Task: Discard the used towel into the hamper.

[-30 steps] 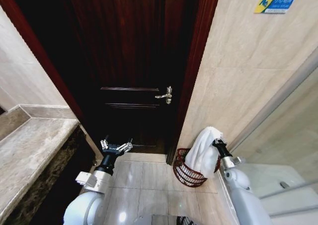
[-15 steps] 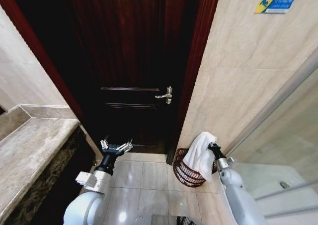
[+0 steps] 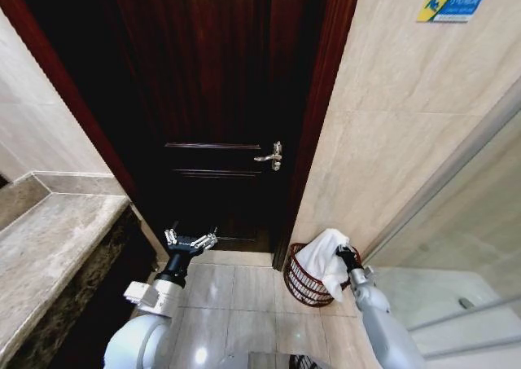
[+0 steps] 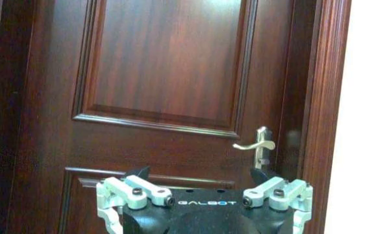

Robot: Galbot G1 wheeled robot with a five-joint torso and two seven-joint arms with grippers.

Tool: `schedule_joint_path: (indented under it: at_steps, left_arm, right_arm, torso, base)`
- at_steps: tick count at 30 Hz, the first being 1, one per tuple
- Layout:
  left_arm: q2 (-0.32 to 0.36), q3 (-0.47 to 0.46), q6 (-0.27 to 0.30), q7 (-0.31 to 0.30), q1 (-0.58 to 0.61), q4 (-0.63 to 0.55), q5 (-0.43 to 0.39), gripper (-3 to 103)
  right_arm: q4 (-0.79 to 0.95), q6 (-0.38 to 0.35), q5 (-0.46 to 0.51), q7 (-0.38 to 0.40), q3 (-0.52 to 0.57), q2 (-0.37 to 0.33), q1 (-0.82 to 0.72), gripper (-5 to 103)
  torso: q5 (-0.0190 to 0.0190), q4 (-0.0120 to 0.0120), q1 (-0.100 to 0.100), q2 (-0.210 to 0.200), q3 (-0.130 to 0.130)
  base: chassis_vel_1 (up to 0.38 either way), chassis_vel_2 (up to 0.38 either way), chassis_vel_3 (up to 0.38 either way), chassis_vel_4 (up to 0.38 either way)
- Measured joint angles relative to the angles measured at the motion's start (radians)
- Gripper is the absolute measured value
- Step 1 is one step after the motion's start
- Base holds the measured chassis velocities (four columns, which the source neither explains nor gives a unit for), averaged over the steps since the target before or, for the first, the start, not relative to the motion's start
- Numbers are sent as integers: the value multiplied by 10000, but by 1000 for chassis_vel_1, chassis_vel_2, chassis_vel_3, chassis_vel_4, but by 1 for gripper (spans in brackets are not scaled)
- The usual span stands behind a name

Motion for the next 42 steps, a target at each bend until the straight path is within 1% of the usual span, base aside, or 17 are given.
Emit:
schedule_joint_path:
  at_steps: [1,4,6,7,9,10,12,15,20,26,29,34,37,38,40,41,42]
  left_arm:
    - [0,0,0,0,0,0,0,100]
    - [0,0,0,0,0,0,0,100]
    - [0,0,0,0,0,0,0,100]
    - [0,-1,0,-1,0,0,0,100]
    - [0,0,0,0,0,0,0,100]
    - [0,0,0,0,0,0,0,100]
    - [0,0,0,-1,-1,0,0,100]
    - [1,0,0,-1,0,0,0,100]
    - [1,0,0,0,-1,0,0,100]
    - [0,-1,0,0,0,0,0,100]
    - [0,0,0,0,0,0,0,100]
    - [0,0,0,0,2,0,0,100]
    - [0,-1,0,-1,0,0,0,100]
    - [0,0,0,0,0,0,0,100]
    - [0,0,0,-1,-1,0,0,100]
    - [1,0,0,-1,-3,0,0,100]
    - [0,0,0,-1,-3,0,0,100]
  right_arm:
    - [-456,99,-188,-3,18,41,164,7]
    - [-784,133,-389,11,155,54,177,7]
    - [-821,146,-440,13,314,43,74,7]
    - [-980,165,-572,32,468,38,32,7]
    - [-1237,174,-898,458,544,88,98,7]
    - [-1237,174,-898,458,544,88,98,7]
    - [-1303,134,-1016,866,491,142,144,7]
    - [-1464,86,-1207,1030,471,192,222,7]
    - [-1552,-301,-1628,1032,468,264,212,7]
    - [-1605,-423,-1786,881,466,317,185,7]
    - [-1584,-721,-1972,809,468,322,145,7]
    - [-1640,-1091,-2052,832,475,325,145,7]
    - [-1679,-1150,-2019,878,475,324,124,7]
    - [-1655,-1218,-2019,959,472,330,91,7]
    - [-1586,-1356,-2018,1013,466,335,26,7]
    - [-1548,-1553,-2056,990,451,303,-31,7]
    - [-1573,-1654,-2114,922,448,262,-38,7]
  torso:
    - [0,0,0,0,0]
    - [5,5,1,0,0]
    - [2,4,1,0,0]
    - [-12,-8,0,1,0]
    - [4,-7,0,0,0]
    - [4,-7,0,0,0]
    - [-5,-1,0,1,-1]
    - [0,4,0,1,0]
    - [-4,-1,0,1,0]
    - [-2,-1,0,1,-1]
    - [-2,-1,-2,1,-1]
    - [-1,-1,-5,4,-2]
    - [-5,-2,-2,3,0]
    - [4,1,1,2,0]
    - [6,2,4,1,1]
    - [-3,0,10,0,3]
    - [-2,1,11,-2,3]
  base:
    - [0,0,0,0]
    - [0,0,0,0]
    - [0,0,0,0]
    - [0,0,0,0]
    - [0,0,0,0]
    - [0,0,0,0]
    - [0,0,0,0]
    - [0,0,0,0]
    - [0,0,0,0]
    - [0,0,0,0]
    - [0,0,0,0]
    - [-41,40,52,-47]
    - [-120,113,109,-116]
    - [-109,150,119,-130]
    - [-97,133,166,-130]
    - [-97,132,116,-120]
    - [-108,132,116,-65]
